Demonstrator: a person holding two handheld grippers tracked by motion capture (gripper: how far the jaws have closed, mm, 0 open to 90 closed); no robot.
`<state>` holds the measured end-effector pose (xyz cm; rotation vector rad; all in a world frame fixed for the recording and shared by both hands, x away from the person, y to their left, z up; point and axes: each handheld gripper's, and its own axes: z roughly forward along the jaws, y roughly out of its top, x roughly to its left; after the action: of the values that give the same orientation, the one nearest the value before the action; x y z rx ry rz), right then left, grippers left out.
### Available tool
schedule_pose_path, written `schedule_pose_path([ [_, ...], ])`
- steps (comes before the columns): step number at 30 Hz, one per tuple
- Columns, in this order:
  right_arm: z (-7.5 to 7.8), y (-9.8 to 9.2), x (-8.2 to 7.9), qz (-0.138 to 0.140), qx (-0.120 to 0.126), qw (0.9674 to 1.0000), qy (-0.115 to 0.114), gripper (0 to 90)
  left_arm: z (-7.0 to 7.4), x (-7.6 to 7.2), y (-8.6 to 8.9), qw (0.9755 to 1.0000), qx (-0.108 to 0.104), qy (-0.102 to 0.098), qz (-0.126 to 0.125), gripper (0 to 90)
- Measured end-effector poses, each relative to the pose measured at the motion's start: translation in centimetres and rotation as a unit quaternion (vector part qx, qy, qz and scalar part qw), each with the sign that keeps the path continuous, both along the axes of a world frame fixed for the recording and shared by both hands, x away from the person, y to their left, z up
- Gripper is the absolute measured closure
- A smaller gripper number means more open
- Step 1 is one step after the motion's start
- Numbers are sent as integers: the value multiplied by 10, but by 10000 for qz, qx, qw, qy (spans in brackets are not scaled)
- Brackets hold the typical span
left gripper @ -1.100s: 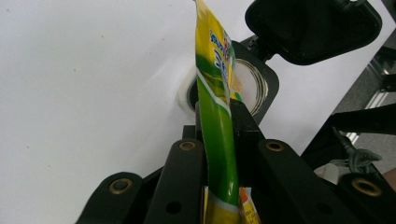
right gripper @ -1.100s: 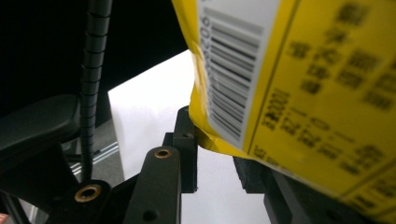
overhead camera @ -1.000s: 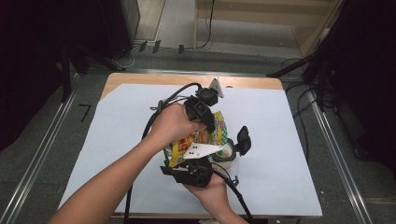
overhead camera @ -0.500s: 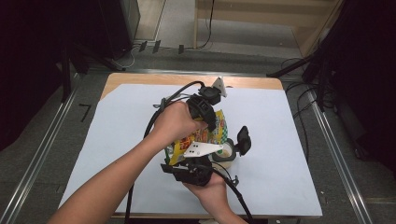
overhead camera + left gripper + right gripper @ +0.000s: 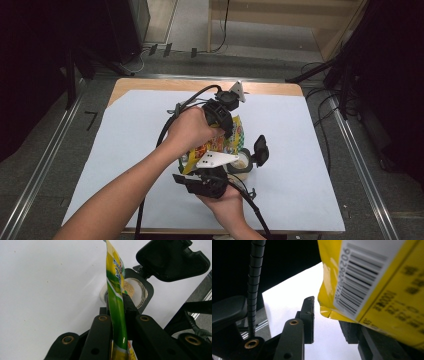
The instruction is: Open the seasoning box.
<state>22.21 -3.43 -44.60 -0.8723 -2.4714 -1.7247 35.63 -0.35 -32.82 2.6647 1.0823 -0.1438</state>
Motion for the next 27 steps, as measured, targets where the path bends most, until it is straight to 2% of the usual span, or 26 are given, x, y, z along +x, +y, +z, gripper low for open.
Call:
schedule_pose_path([
  [5,1,-1,1,-62,-41,10000,-27,732,1,-1,-3,10000,47,-26,28,882],
  [10,1,0,1,-83,26,10000,9,673,2,-5,-9,9996,197,-181,-43,882],
  [14,2,-1,2,-130,19,9999,39,751,3,-7,-14,9994,274,-216,-79,881],
  [19,4,-1,1,-87,-8,10000,4,790,4,-7,-16,9994,272,-182,-73,880],
  [27,3,-1,0,-72,-41,10000,-49,789,3,-6,-13,9998,178,-126,-49,879],
])
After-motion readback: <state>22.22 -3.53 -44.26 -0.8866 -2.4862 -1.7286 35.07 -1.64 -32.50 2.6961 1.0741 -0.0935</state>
